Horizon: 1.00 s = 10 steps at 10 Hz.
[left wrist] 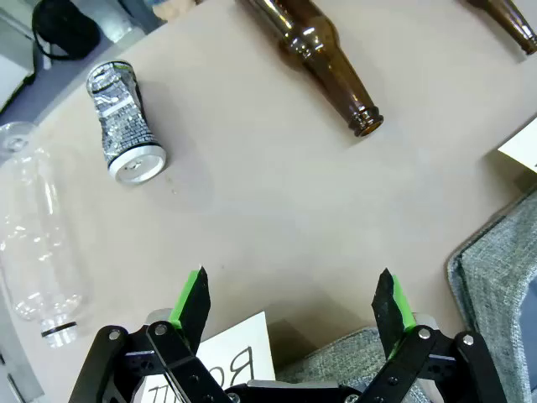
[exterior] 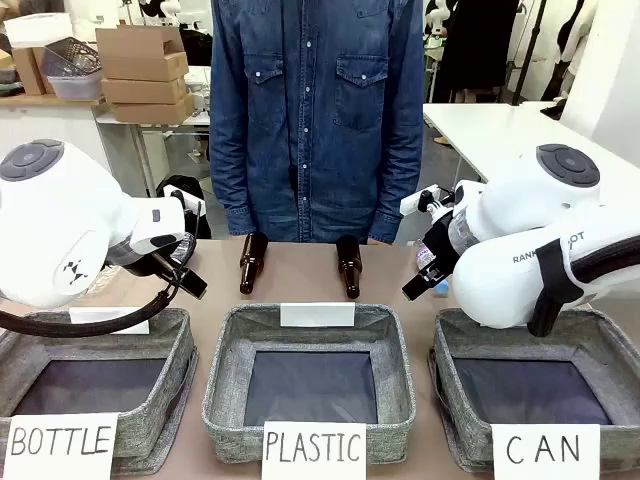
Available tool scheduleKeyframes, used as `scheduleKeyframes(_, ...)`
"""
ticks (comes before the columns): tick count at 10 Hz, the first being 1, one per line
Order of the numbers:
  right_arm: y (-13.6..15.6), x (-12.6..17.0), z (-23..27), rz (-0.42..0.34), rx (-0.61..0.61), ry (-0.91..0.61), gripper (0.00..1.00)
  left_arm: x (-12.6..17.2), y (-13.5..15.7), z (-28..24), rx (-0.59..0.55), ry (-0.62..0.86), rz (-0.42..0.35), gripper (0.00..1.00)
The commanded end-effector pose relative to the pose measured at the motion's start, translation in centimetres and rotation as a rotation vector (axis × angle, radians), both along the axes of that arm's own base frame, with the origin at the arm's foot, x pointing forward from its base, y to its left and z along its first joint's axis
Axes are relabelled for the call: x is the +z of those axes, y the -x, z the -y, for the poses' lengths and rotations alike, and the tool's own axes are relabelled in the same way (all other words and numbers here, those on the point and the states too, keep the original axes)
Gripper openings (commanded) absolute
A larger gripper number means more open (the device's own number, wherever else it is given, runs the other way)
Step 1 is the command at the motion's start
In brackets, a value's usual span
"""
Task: Sort the can waste into the basket.
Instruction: Pick up the can waste from the table and place it in the right Fabric basket.
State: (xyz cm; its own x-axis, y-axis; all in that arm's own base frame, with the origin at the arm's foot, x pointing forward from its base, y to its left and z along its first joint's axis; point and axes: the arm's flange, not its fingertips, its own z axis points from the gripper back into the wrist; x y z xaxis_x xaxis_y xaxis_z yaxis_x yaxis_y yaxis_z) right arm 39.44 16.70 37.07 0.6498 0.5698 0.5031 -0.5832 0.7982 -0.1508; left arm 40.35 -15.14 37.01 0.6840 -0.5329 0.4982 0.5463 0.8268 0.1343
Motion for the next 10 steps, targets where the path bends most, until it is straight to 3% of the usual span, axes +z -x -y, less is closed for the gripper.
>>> scheduleKeyframes(1, 0.0, 0.01, 0.0, 0.0, 0.0, 0.0, 1.0, 0.01, 0.0, 0.0, 0.0, 0.0, 0.0, 1.0)
scheduleKeyframes(10, 0.0, 0.01, 0.0, 0.0, 0.0, 0.0, 1.0, 0.01, 0.0, 0.0, 0.0, 0.0, 0.0, 1.0)
